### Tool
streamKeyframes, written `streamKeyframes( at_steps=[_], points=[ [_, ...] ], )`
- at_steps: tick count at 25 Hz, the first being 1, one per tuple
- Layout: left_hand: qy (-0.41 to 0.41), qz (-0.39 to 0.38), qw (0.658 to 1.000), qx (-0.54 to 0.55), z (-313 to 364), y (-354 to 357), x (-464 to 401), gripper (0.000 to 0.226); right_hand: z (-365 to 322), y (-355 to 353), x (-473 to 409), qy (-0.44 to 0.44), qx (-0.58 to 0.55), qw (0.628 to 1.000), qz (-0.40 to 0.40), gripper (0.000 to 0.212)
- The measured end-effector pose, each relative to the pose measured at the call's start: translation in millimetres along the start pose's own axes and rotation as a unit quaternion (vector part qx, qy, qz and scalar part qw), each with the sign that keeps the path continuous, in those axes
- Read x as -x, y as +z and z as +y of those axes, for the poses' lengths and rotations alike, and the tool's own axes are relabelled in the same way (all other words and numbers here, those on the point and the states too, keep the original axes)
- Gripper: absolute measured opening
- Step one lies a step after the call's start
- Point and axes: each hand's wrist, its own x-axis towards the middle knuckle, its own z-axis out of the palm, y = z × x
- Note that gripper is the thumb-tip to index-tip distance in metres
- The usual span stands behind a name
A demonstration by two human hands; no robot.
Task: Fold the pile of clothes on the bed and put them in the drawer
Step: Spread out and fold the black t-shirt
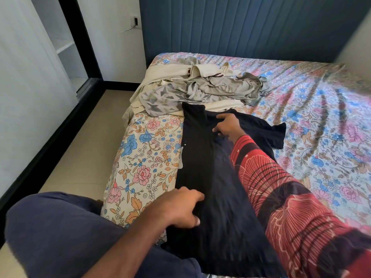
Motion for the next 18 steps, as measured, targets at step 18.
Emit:
streamKeyframes(
  at_steps=[18],
  points=[
    [0.052,0.062,0.982,0.172,-9.6,17.5,-43.3,0.030,-64.2,71.7,60.3,-0.245,0.357,0.875,-0.215,0.054]
  ],
)
